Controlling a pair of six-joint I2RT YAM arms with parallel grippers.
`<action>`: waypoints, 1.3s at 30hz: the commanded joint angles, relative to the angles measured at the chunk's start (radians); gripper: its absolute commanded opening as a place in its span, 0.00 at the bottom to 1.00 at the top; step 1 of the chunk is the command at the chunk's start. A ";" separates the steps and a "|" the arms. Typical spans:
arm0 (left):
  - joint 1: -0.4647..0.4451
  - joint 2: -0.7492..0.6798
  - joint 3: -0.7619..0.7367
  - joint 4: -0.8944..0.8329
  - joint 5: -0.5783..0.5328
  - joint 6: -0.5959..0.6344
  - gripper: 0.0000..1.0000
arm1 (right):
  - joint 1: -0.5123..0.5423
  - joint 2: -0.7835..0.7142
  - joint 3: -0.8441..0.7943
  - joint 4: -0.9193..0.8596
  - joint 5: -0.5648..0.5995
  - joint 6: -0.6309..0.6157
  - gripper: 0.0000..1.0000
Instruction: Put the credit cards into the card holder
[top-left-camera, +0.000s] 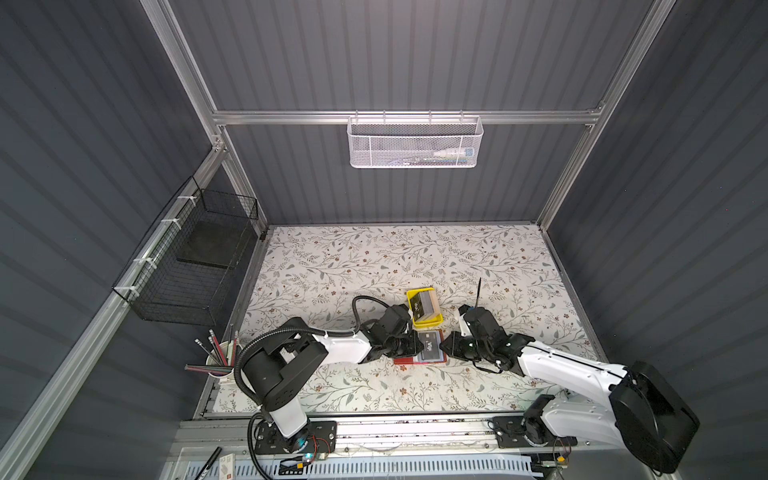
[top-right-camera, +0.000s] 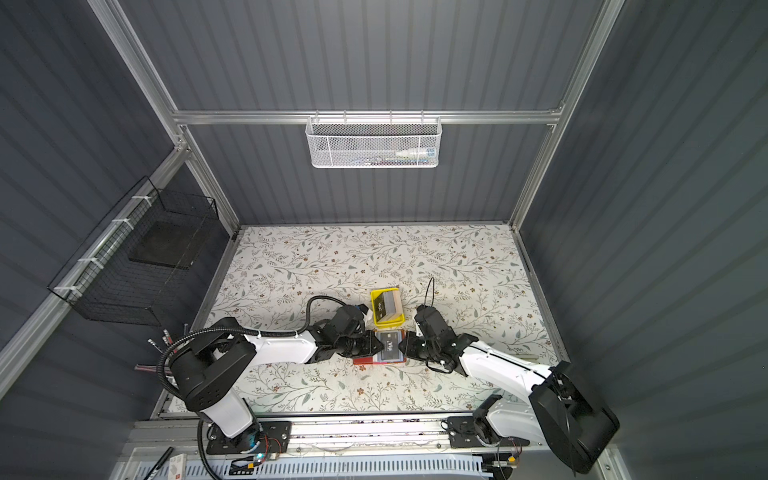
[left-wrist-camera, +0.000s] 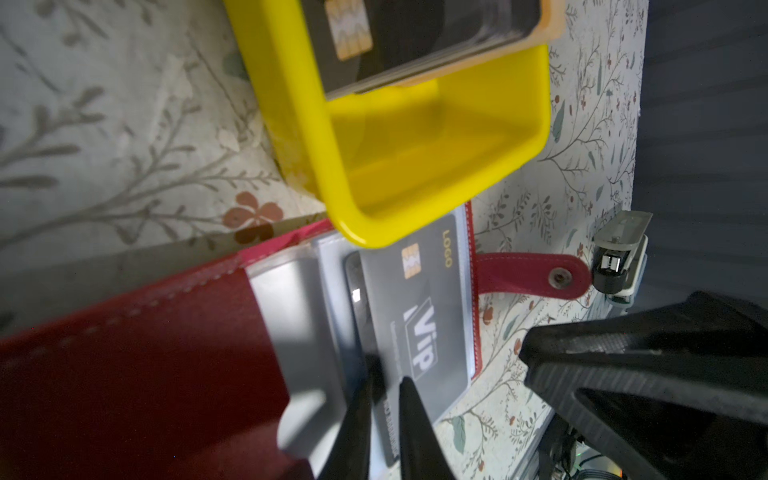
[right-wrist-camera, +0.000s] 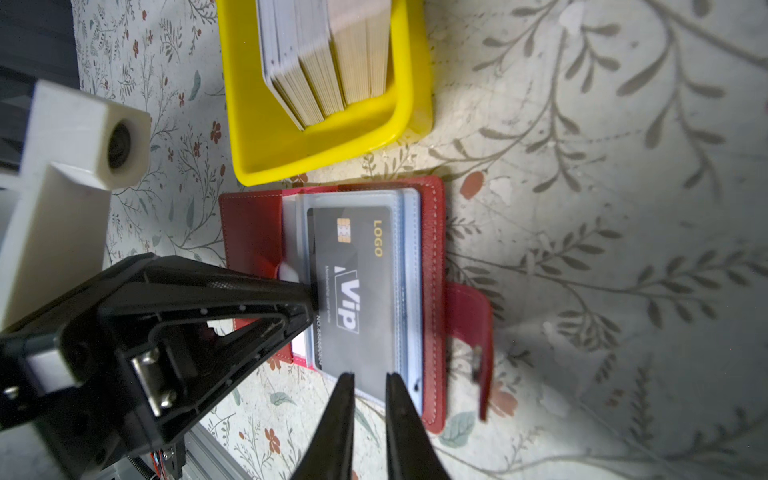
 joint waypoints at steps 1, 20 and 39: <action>-0.008 0.018 0.025 -0.057 -0.028 0.015 0.13 | 0.000 0.009 -0.001 0.002 0.000 0.004 0.18; -0.019 0.042 0.028 -0.089 -0.052 0.008 0.06 | 0.000 0.056 -0.011 0.071 -0.058 0.015 0.19; -0.022 0.035 0.014 -0.087 -0.061 0.004 0.04 | 0.001 0.098 0.002 0.042 -0.039 0.016 0.22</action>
